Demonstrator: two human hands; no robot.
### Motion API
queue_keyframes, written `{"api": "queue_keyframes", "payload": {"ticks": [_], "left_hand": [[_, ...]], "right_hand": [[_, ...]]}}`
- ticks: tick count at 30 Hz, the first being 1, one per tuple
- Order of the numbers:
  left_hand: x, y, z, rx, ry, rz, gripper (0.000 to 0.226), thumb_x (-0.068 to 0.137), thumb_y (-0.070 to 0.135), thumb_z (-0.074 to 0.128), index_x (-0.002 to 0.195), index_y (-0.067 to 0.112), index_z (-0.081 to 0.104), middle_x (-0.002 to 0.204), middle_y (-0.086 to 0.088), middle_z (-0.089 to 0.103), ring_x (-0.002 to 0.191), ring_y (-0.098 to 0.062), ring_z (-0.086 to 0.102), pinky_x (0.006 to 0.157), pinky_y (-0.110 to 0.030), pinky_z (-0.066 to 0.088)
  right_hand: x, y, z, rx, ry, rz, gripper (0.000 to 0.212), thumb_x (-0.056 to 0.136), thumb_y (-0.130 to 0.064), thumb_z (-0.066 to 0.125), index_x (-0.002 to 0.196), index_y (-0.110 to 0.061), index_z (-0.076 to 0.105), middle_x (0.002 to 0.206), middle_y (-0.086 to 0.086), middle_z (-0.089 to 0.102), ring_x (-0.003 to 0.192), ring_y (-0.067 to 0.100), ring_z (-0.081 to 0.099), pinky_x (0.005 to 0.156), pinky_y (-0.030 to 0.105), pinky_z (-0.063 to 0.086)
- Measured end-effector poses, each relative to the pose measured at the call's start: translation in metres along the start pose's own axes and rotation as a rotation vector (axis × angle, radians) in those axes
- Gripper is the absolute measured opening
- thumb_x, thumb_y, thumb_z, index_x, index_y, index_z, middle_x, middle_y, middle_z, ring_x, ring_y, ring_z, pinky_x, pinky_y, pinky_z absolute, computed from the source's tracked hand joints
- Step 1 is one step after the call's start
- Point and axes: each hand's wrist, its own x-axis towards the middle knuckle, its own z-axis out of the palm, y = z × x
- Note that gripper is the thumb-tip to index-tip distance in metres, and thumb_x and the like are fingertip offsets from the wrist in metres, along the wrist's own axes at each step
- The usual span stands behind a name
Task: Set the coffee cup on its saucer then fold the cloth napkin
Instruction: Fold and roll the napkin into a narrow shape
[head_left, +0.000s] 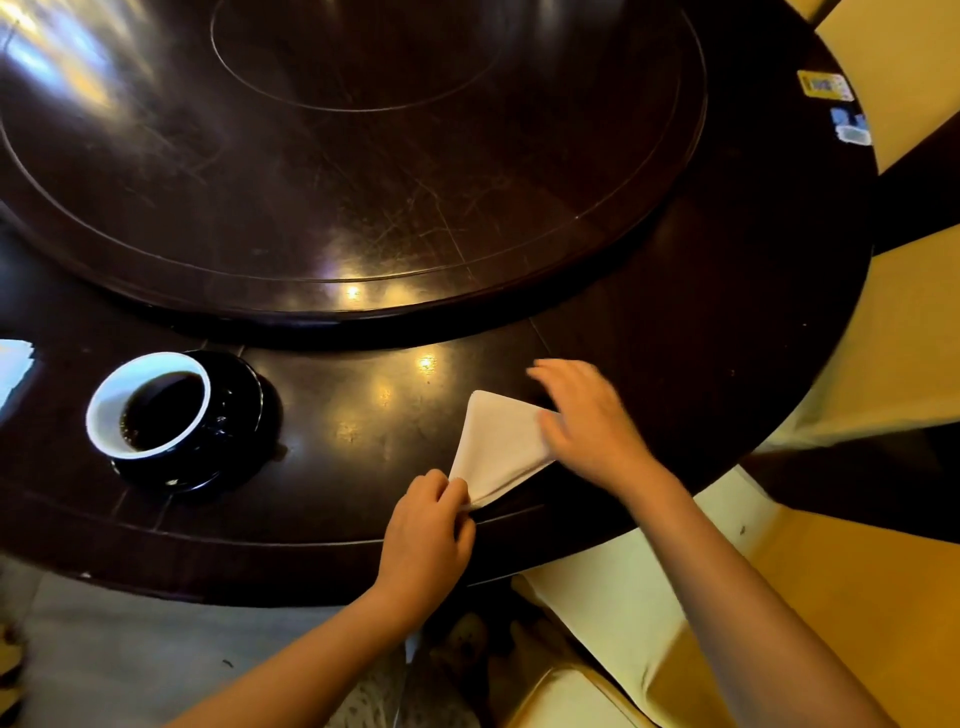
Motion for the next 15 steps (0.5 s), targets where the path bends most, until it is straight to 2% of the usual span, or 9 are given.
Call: {"api": "queue_keyframes", "payload": {"ticks": [2,4,5,7,11,13,15], "left_hand": [[0.0,-0.003,0.002,0.086,0.012,0.077,0.018,0.069,0.011,0.066,0.077,0.015,0.051,0.076,-0.002,0.053,0.065,-0.017,0.047,0.052,-0.026,0.038],[0.0,-0.008,0.003,0.166,0.046,0.148,0.015,0.068,0.015,0.061,0.075,0.017,0.048,0.072,-0.002,0.053,0.061,-0.018,0.047,0.052,-0.026,0.034],[0.0,-0.009,0.003,0.19,0.059,0.174,0.012,0.069,0.018,0.056,0.075,0.018,0.047,0.071,-0.001,0.053,0.06,-0.017,0.048,0.053,-0.026,0.033],[0.0,-0.011,0.005,0.22,0.075,0.205,0.013,0.068,0.02,0.054,0.076,0.019,0.044,0.07,0.0,0.054,0.06,-0.017,0.049,0.052,-0.026,0.034],[-0.001,-0.011,0.008,0.236,0.046,0.218,0.029,0.061,0.018,0.071,0.078,0.021,0.048,0.072,0.002,0.058,0.06,-0.016,0.053,0.052,-0.027,0.041],[-0.001,-0.011,0.007,0.242,0.035,0.214,0.033,0.059,0.02,0.075,0.079,0.022,0.048,0.073,0.003,0.06,0.06,-0.015,0.054,0.053,-0.026,0.043],[0.0,-0.009,0.006,0.245,0.015,0.199,0.033,0.06,0.022,0.074,0.078,0.022,0.046,0.073,0.004,0.059,0.06,-0.014,0.053,0.053,-0.025,0.042]], "right_hand": [[0.005,-0.025,0.03,-0.06,-0.097,-0.197,0.058,0.088,-0.036,0.029,0.137,-0.006,0.04,0.146,0.014,0.041,0.136,0.029,0.037,0.114,0.045,0.022],[0.005,-0.036,0.058,-0.183,-0.221,-0.263,0.064,0.09,-0.044,0.017,0.143,-0.009,0.029,0.153,0.009,0.029,0.142,0.025,0.024,0.118,0.039,0.006],[0.004,-0.034,0.068,-0.242,-0.206,-0.275,0.063,0.091,-0.045,0.018,0.143,-0.01,0.029,0.152,0.008,0.031,0.142,0.024,0.025,0.117,0.038,0.006],[0.004,-0.025,0.075,-0.332,-0.169,-0.247,0.061,0.092,-0.047,0.025,0.142,-0.012,0.032,0.15,0.006,0.036,0.139,0.022,0.031,0.111,0.037,0.011],[0.007,0.001,0.066,-0.328,-0.077,-0.06,0.058,0.09,-0.042,0.028,0.139,-0.012,0.038,0.145,0.005,0.044,0.134,0.022,0.041,0.109,0.038,0.015],[0.005,0.019,0.056,-0.352,-0.059,0.035,0.057,0.091,-0.038,0.023,0.14,-0.012,0.036,0.147,0.005,0.041,0.136,0.022,0.038,0.111,0.038,0.013],[0.001,0.032,0.05,-0.372,-0.067,0.073,0.058,0.093,-0.039,0.013,0.145,-0.015,0.025,0.153,0.001,0.028,0.142,0.02,0.024,0.115,0.037,0.007]]}}
